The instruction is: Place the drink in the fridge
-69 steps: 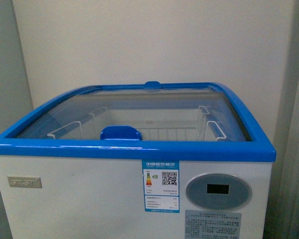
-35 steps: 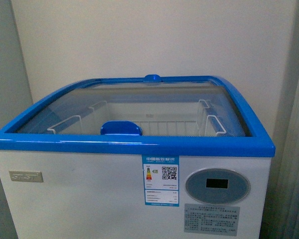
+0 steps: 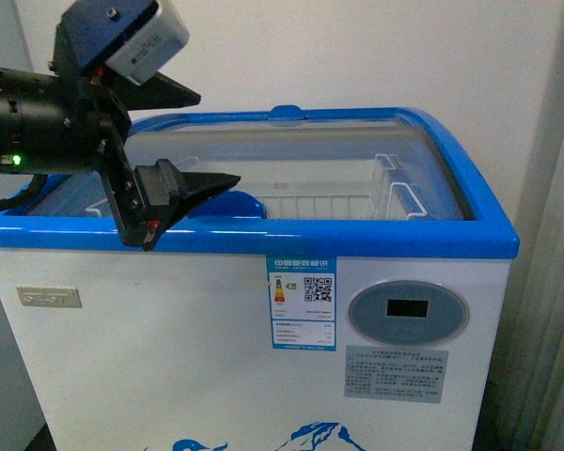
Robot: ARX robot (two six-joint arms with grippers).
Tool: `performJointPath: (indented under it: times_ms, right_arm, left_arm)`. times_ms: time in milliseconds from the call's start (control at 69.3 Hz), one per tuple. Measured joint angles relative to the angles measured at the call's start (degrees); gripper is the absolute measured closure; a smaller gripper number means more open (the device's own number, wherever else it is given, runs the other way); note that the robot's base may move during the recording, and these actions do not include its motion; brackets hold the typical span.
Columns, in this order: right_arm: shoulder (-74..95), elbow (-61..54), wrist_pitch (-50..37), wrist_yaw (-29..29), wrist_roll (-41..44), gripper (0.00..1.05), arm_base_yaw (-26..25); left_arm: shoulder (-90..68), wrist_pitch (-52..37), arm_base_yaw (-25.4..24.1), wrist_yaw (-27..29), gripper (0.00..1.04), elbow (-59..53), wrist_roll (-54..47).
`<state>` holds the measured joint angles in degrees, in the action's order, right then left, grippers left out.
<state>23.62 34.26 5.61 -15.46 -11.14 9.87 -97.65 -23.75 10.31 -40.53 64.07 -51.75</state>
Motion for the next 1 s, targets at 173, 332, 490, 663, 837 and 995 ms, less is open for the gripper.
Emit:
performJointPath:
  times_ms: [173,332,490,663,837,995]
  right_arm:
    - [0.0,0.0,0.0,0.0,0.0,0.65,0.0]
    - [0.0,0.0,0.0,0.0,0.0,0.65,0.0]
    - [0.0,0.0,0.0,0.0,0.0,0.65,0.0]
    - [0.0,0.0,0.0,0.0,0.0,0.65,0.0]
    - [0.0,0.0,0.0,0.0,0.0,0.65,0.0]
    - [0.0,0.0,0.0,0.0,0.0,0.65,0.0]
  left_arm:
    - [-3.8,4.4,1.3,0.0,0.08,5.0,-6.0]
    - [-8.4,13.0,0.9,1.4,0.08,10.5,-13.9]
    - [-12.1,13.4,-0.4,3.4,0.08,15.1,-16.3]
    - [-16.4,14.6,-1.1,3.3,0.08,21.2,-16.6]
    - [-22.0,15.7,-0.9,4.7,0.08,30.5,-16.5]
    - [-27.4,15.3,-0.9,9.8,0.08,39.1,-18.1]
